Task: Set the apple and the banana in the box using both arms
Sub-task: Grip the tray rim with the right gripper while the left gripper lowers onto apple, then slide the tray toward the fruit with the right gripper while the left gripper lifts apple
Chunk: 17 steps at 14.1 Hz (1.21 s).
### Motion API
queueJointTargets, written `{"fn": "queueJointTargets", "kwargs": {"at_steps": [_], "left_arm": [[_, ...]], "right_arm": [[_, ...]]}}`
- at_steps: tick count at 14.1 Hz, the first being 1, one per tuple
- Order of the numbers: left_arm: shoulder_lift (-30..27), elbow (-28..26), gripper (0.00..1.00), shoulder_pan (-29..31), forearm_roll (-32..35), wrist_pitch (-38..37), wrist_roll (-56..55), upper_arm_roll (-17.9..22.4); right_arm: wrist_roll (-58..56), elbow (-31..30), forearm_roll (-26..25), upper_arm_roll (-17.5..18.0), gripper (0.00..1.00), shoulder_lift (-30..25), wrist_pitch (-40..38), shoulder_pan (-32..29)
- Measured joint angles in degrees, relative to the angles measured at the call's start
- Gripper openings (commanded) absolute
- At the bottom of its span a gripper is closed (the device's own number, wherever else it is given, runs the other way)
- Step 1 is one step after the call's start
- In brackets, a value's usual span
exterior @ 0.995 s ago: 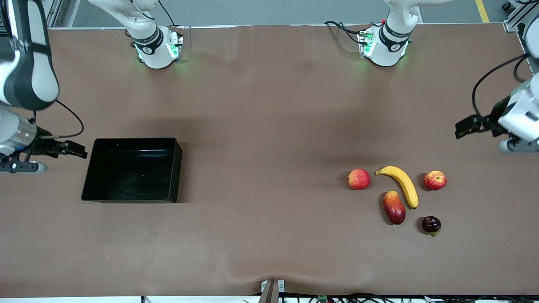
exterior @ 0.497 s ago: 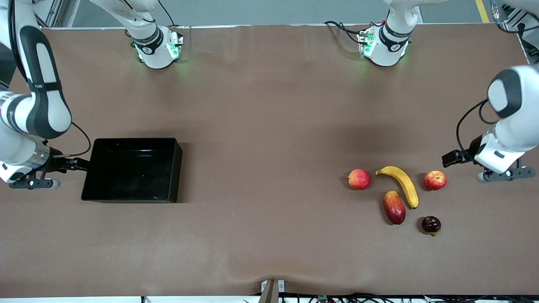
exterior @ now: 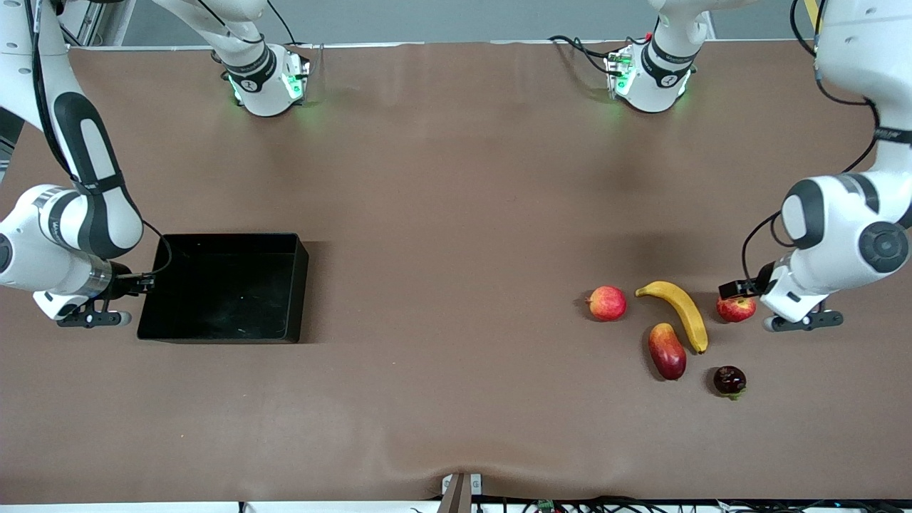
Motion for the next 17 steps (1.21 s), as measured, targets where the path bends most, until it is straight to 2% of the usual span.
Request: {"fn": "queueJointTargets", "kwargs": {"at_steps": [4, 9, 16, 17], "left_arm": [[2.9, 0.1, 1.0, 0.1, 1.2, 2.9, 0.0, 0.4], [3.1, 0.2, 1.0, 2.4, 3.3, 2.9, 0.1, 0.7], [3.8, 0.3, 1.0, 2.7, 3.4, 2.9, 0.1, 0.6], [3.9, 0.3, 0.94, 2.7, 3.4, 3.2, 0.1, 0.6]], "right_arm": [[-0.1, 0.0, 0.0, 0.0, 0.0, 0.2, 0.0, 0.0], [-1.4, 0.4, 0.1, 0.2, 0.0, 0.2, -0.1, 0.0], [-2.0, 1.0, 0.1, 0.6, 0.04, 0.2, -0.7, 0.3], [-2.0, 1.4, 0.1, 0.7, 0.01, 0.1, -1.5, 0.5]]}}
